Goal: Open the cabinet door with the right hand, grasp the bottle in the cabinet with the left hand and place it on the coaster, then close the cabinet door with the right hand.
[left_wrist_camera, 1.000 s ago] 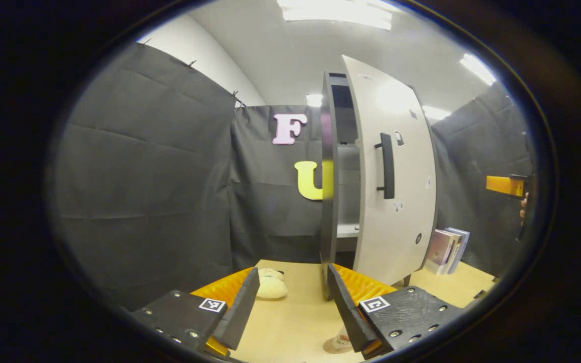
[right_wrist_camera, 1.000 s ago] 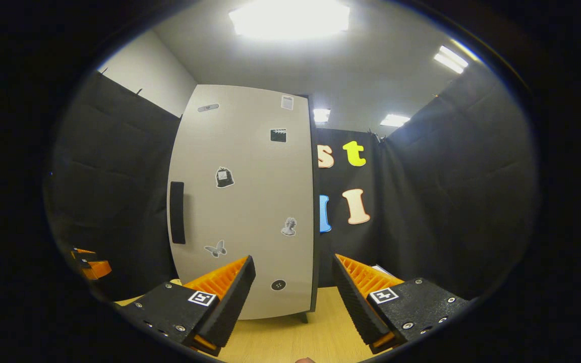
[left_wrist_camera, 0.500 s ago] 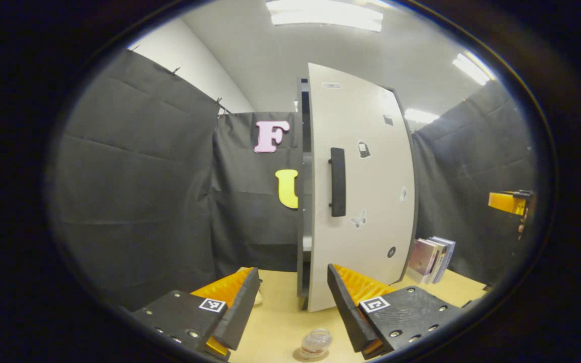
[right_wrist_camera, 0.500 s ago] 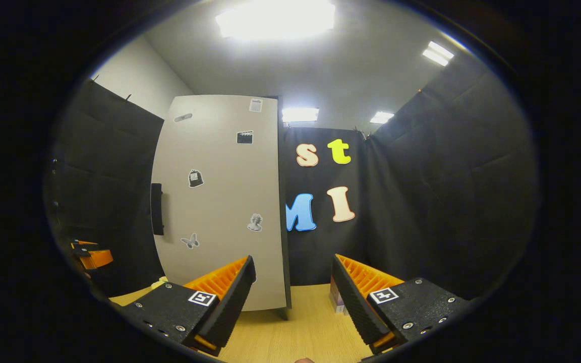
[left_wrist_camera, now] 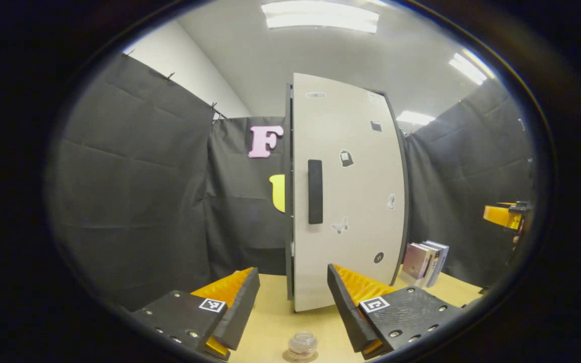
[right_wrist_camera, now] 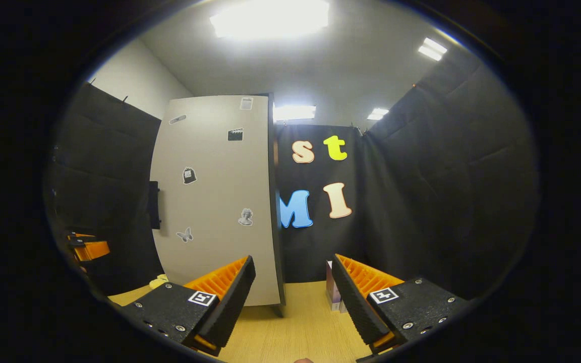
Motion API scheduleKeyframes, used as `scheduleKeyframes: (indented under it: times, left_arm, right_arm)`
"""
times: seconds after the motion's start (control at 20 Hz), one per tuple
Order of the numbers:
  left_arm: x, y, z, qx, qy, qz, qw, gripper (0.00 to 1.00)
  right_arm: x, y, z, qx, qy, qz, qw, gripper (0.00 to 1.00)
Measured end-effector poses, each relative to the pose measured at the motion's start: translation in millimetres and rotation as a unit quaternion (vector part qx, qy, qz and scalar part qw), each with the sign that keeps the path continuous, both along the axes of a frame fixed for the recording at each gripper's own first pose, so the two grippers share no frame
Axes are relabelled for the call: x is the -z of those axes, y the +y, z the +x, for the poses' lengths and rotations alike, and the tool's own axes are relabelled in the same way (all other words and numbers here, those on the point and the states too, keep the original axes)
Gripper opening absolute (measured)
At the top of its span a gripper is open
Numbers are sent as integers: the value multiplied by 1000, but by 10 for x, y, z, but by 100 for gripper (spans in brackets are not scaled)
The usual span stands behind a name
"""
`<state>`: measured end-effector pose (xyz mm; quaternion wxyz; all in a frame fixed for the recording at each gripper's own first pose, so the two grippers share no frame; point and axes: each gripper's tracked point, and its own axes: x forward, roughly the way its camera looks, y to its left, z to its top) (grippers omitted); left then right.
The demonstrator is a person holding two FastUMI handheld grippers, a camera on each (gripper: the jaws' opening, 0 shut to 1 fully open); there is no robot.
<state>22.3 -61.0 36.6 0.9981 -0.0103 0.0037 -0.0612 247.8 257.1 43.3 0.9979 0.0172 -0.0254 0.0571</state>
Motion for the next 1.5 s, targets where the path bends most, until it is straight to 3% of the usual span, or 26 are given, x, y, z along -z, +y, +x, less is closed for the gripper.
scheduleKeyframes:
  times: [0.05, 0.2, 0.25, 1.5]
  left_arm:
    - [-4, -18, -13, 0, 0, 2, 1000, 81]
    - [-4, -7, -43, -4, -2, 2, 1000, 84]
    - [-5, -9, -50, -4, -2, -1, 1000, 81]
    - [153, 22, -66, -15, 0, -1, 1000, 84]
  right_arm:
    - [19, 5, -5, -2, 1, -2, 1000, 94]
    - [42, 21, -11, -7, 1, 0, 1000, 94]
    - [52, 26, -22, -9, 1, 0, 1000, 94]
    - [167, 154, 66, -19, 7, 2, 1000, 94]
